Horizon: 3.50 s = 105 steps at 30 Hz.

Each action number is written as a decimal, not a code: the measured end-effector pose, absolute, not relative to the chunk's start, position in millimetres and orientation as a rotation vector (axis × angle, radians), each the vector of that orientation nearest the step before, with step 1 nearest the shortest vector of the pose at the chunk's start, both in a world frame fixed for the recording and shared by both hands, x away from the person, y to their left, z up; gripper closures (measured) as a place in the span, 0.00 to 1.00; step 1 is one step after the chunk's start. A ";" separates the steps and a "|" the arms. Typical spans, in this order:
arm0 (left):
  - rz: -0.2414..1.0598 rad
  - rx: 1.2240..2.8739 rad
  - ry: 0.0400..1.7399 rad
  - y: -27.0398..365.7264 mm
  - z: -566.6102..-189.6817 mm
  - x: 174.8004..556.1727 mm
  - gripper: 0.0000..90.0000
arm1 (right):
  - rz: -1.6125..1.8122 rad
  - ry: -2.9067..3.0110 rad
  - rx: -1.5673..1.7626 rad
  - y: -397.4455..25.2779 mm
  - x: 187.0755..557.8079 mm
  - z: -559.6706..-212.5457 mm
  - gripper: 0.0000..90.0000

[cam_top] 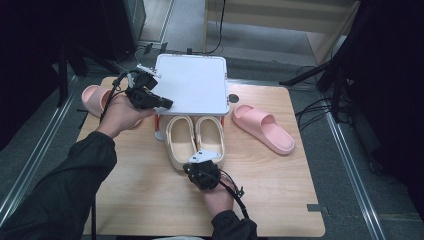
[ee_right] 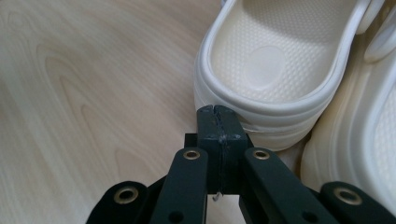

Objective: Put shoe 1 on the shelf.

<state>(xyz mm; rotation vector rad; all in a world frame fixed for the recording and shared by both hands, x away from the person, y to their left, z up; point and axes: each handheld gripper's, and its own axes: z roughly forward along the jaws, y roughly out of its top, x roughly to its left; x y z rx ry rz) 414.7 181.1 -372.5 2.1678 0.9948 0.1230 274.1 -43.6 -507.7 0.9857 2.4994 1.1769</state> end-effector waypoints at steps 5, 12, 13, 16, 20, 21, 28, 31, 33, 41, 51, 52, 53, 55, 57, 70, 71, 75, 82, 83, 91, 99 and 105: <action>0.121 2.166 0.998 180.7 -372.5 414.8 1.00 | 1.161 2.494 0.989 -35.8 283.9 -505.6 1.00; 0.120 2.166 1.003 180.6 -372.3 414.6 1.00 | 1.175 2.487 1.046 -30.4 300.9 -508.1 1.00; 0.115 2.164 1.009 181.0 -372.2 414.9 1.00 | 1.179 2.494 1.037 -30.1 302.9 -507.9 1.00; 0.116 2.163 1.008 181.2 -372.3 415.0 1.00 | 1.191 2.489 1.034 -29.0 304.2 -507.6 1.00; 0.115 2.161 1.015 179.8 -372.2 414.8 1.00 | 1.181 2.474 1.042 -25.1 308.0 -508.3 1.00; 0.117 2.163 1.015 179.7 -372.0 414.7 1.00 | 1.175 2.474 1.051 -23.6 309.6 -509.0 1.00; 0.111 2.162 1.022 180.3 -371.9 414.8 1.00 | 1.155 2.458 1.024 -10.4 324.5 -508.7 1.00; 0.110 2.160 1.023 180.0 -371.9 414.8 1.00 | 1.154 2.433 1.062 -6.3 334.6 -509.2 1.00; 0.111 2.161 1.023 180.2 -371.9 414.8 1.00 | 1.154 2.418 1.079 -3.4 340.2 -508.7 1.00; 0.118 2.159 1.025 179.5 -371.9 414.2 1.00 | 1.144 2.390 1.114 7.8 356.8 -509.7 1.00; 0.109 2.155 1.026 181.0 -372.2 414.8 1.00 | 1.154 2.406 1.106 7.2 353.9 -507.8 1.00; 0.109 2.155 1.026 181.0 -372.2 414.8 1.00 | 1.162 2.408 1.098 5.5 350.6 -506.8 1.00; 0.104 2.151 1.029 181.3 -372.3 415.0 1.00 | 1.168 2.414 1.095 3.3 346.9 -505.7 1.00; 0.105 2.151 1.029 181.2 -372.4 415.0 1.00 | 1.182 2.423 1.083 -2.4 339.3 -503.7 1.00; 0.106 2.154 1.029 181.3 -372.2 415.0 1.00 | 1.192 2.429 1.070 -10.1 331.5 -502.0 1.00; 0.117 2.168 1.033 179.9 -370.7 414.6 1.00 | 1.203 2.443 1.083 -68.2 289.3 -498.1 0.99; 0.117 2.167 1.034 179.7 -370.8 414.6 1.00 | 1.186 2.442 1.086 -72.6 287.8 -497.5 0.99; 0.111 2.161 1.039 180.3 -370.9 414.9 1.00 | 1.146 2.444 1.097 -90.1 286.8 -496.4 1.00; 0.109 2.158 1.042 180.1 -371.1 415.2 1.00 | 1.077 2.478 1.128 -106.5 286.5 -499.0 1.00; 0.109 2.159 1.041 180.0 -371.0 415.1 1.00 | 1.064 2.483 1.130 -107.2 286.8 -499.6 1.00; 0.108 2.160 1.046 179.7 -370.9 415.2 1.00 | 1.072 2.474 1.128 -103.7 298.7 -502.5 1.00; 0.105 2.157 1.042 179.9 -371.3 415.4 1.00 | 1.074 2.454 1.160 -100.3 324.4 -504.3 1.00; 0.104 2.149 1.049 179.9 -371.6 414.8 1.00 | 1.093 2.419 1.148 -96.4 342.0 -506.1 1.00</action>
